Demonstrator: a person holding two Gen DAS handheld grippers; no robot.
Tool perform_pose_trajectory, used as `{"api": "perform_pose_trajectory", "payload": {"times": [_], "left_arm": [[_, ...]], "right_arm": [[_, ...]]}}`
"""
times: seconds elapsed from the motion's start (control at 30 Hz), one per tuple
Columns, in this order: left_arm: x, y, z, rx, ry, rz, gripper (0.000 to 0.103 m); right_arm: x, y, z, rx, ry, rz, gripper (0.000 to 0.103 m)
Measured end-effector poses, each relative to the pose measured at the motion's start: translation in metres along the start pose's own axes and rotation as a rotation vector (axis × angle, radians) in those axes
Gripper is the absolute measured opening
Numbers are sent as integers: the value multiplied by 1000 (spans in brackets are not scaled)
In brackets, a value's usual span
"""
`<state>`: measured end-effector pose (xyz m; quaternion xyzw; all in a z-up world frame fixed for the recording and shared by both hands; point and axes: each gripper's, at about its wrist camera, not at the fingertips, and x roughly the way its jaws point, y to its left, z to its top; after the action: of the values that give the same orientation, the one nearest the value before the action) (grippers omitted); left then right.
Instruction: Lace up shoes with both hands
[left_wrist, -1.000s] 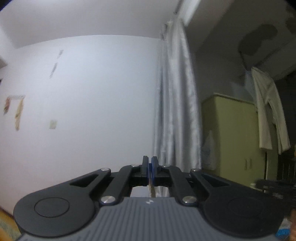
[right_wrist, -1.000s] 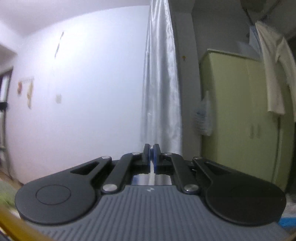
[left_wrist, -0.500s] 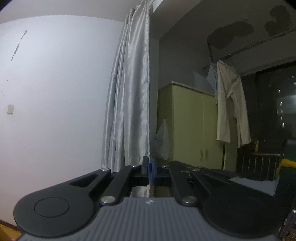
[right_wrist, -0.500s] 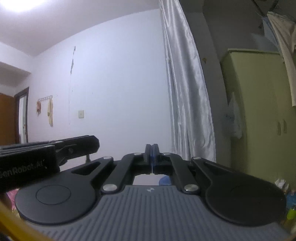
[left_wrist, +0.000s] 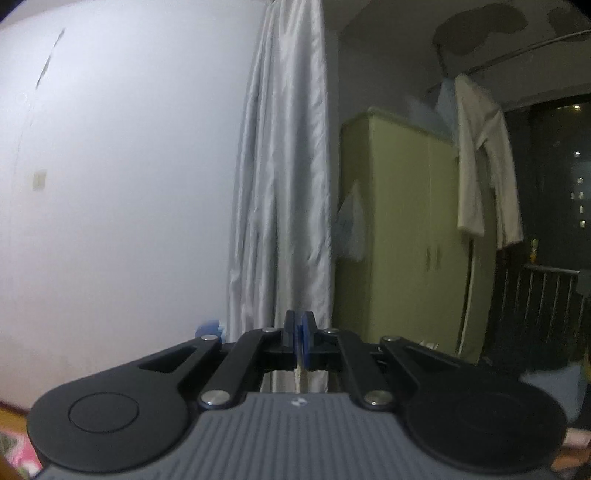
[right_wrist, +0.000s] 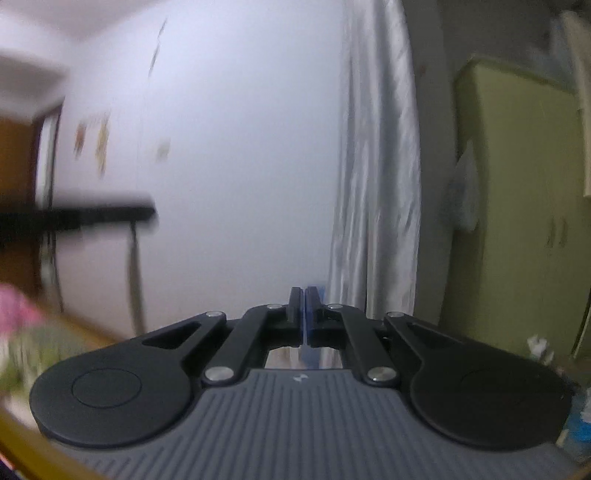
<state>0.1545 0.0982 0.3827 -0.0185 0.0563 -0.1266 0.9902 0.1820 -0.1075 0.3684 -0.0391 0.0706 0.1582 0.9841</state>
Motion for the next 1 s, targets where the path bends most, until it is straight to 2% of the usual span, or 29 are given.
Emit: {"api": "perform_pose_trajectory", "payload": {"times": [0.1, 0.2, 0.27, 0.43, 0.57, 0.63, 0.73, 0.83, 0.93, 0.97, 1.0], "left_arm": [[0, 29, -51, -39, 23, 25, 3], [-1, 52, -104, -40, 53, 44, 3], [1, 62, -144, -39, 86, 48, 3], [11, 77, -229, -122, 211, -32, 3], [23, 84, -281, -174, 285, -61, 3], [30, 89, -296, -218, 319, -79, 3], [35, 98, -310, -287, 347, -117, 3], [35, 100, -320, -271, 344, -131, 3], [36, 94, -323, -234, 334, -143, 3], [36, 93, -323, -237, 335, -152, 3], [36, 93, -324, -243, 335, -159, 3]], "right_arm": [[8, -5, -83, -74, 126, -19, 3], [17, -8, -171, -114, 234, -7, 7], [25, -8, -216, -121, 293, 28, 12], [70, -5, -280, -152, 415, 55, 45], [101, -13, -297, -34, 462, 116, 54], [120, -17, -298, 41, 476, 189, 60], [144, -12, -298, 48, 513, 336, 72], [170, -5, -302, 35, 564, 349, 72], [166, -11, -305, 60, 554, 328, 70], [164, -13, -307, 69, 551, 322, 67], [162, -15, -308, 77, 547, 315, 52]]}}
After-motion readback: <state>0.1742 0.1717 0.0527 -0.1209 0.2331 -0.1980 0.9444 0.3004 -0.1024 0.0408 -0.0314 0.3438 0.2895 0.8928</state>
